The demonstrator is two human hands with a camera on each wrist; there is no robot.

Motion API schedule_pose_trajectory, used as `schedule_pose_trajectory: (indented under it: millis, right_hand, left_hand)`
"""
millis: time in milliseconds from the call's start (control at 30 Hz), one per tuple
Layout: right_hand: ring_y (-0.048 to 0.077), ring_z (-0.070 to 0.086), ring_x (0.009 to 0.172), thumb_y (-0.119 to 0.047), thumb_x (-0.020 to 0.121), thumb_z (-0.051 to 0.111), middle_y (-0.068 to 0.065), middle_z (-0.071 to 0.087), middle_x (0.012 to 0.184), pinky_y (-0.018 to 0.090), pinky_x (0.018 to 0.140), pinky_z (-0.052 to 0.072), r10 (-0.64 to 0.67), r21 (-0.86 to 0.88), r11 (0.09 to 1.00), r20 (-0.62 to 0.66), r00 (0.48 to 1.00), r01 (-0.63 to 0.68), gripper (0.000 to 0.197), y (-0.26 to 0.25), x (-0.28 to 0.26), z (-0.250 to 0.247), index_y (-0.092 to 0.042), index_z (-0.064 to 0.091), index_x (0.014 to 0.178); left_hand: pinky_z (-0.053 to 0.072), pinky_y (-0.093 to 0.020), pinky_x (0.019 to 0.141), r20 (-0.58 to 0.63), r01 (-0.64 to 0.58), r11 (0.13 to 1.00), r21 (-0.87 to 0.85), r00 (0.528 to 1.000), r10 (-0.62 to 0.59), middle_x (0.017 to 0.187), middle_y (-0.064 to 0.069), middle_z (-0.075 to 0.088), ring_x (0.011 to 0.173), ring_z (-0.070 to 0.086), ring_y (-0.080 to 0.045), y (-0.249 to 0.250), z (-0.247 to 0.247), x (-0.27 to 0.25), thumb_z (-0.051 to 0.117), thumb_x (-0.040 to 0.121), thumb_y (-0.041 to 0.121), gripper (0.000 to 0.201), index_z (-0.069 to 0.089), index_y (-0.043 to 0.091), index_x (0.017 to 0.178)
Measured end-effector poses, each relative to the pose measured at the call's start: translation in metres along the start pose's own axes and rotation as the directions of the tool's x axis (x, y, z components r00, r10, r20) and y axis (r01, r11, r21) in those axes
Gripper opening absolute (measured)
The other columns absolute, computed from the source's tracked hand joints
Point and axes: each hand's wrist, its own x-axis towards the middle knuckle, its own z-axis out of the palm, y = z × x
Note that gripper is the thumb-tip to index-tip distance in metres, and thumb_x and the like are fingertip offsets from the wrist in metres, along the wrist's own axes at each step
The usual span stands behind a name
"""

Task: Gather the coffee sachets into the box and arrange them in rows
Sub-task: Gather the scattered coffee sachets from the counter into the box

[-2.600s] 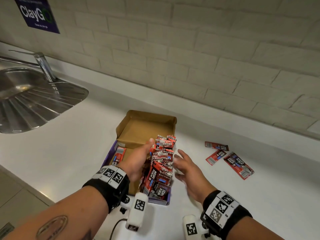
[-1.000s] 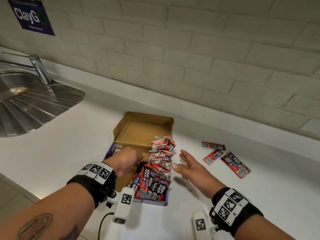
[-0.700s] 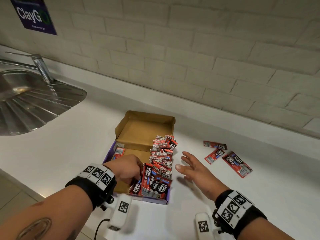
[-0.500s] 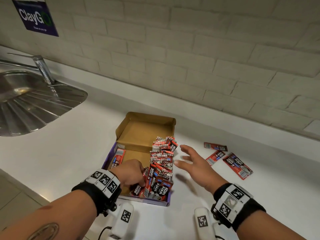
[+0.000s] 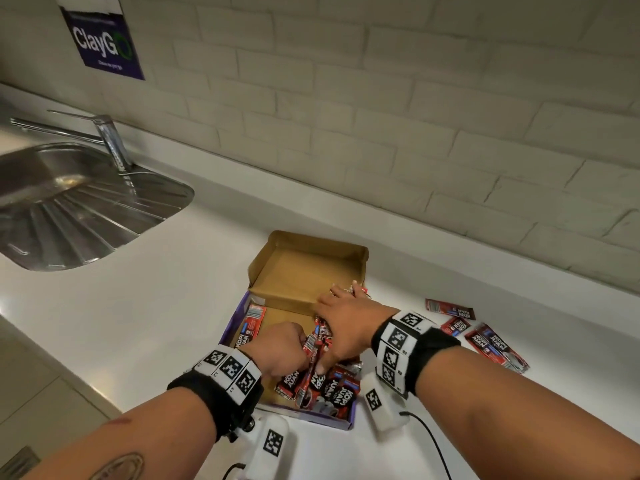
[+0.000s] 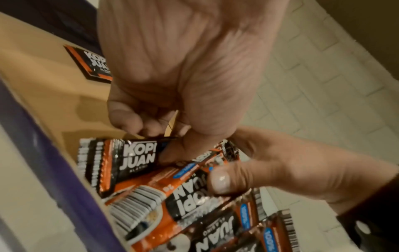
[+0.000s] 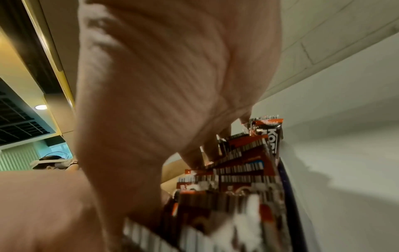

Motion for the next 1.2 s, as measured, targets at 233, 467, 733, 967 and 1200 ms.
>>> schedule_pose_trajectory:
  millis: [233, 467, 733, 967, 1200]
  right_hand:
    - [0.023, 0.033, 0.145, -0.072, 0.077, 0.069, 0.000, 0.044, 0.152, 0.055, 0.125, 0.005, -0.015, 0.070, 0.997, -0.110, 0.994, 0.023, 0.092, 0.012, -0.013, 0.017, -0.027, 0.040, 0.151]
    - [0.023, 0.041, 0.136, -0.070, 0.075, 0.067, 0.001, 0.052, 0.143, 0.048, 0.122, 0.024, -0.022, 0.097, 0.994, -0.209, 0.978, 0.043, 0.088, 0.013, -0.024, 0.032, -0.025, 0.046, 0.148]
    - [0.021, 0.044, 0.129, -0.064, 0.075, 0.075, -0.001, 0.053, 0.138, 0.039, 0.116, 0.033, -0.023, 0.167, 0.983, -0.302, 0.953, 0.076, 0.084, 0.010, -0.032, 0.035, -0.024, 0.049, 0.144]
    - [0.011, 0.047, 0.132, -0.047, 0.094, 0.067, -0.009, 0.052, 0.144, 0.026, 0.108, 0.037, 0.277, 0.577, 0.815, -0.480, 0.832, 0.061, 0.053, 0.027, -0.063, 0.035, -0.030, 0.052, 0.142]
    - [0.011, 0.043, 0.140, -0.010, 0.096, 0.059, -0.009, 0.046, 0.151, 0.023, 0.108, 0.033, 0.491, 0.757, 0.642, -0.279, 0.826, -0.126, 0.055, 0.046, -0.090, 0.073, -0.031, 0.045, 0.145]
  left_hand:
    - [0.054, -0.031, 0.055, -0.055, 0.045, 0.976, -0.213, 0.997, -0.058, 0.078, -0.007, 0.060, 0.061, 0.056, -0.021, -0.018, -0.010, 0.006, 0.072, 0.076, 0.006, 0.019, 0.057, 0.010, 0.087]
    - [0.064, -0.042, 0.066, -0.227, -0.067, 0.910, -0.408, 0.973, -0.030, 0.088, -0.008, 0.074, 0.075, 0.073, -0.026, -0.003, -0.017, 0.020, 0.063, 0.087, 0.002, 0.020, 0.062, 0.019, 0.098]
    - [0.047, -0.026, 0.063, -0.212, -0.138, 0.923, -0.360, 0.975, 0.063, 0.087, 0.001, 0.064, 0.074, 0.058, -0.014, 0.026, 0.000, 0.034, 0.059, 0.090, 0.002, 0.018, 0.064, 0.018, 0.098]
    - [0.048, -0.013, 0.068, -0.158, -0.300, 0.940, -0.161, 0.948, 0.275, 0.103, 0.002, 0.064, 0.080, 0.063, -0.009, 0.031, -0.006, 0.014, 0.055, 0.095, 0.005, 0.035, 0.071, 0.018, 0.123]
    - [0.052, -0.019, 0.060, -0.208, -0.217, 0.970, -0.111, 0.959, 0.191, 0.122, -0.009, 0.059, 0.070, 0.060, -0.009, 0.019, 0.003, 0.011, 0.042, 0.091, -0.007, 0.063, 0.053, 0.025, 0.143]
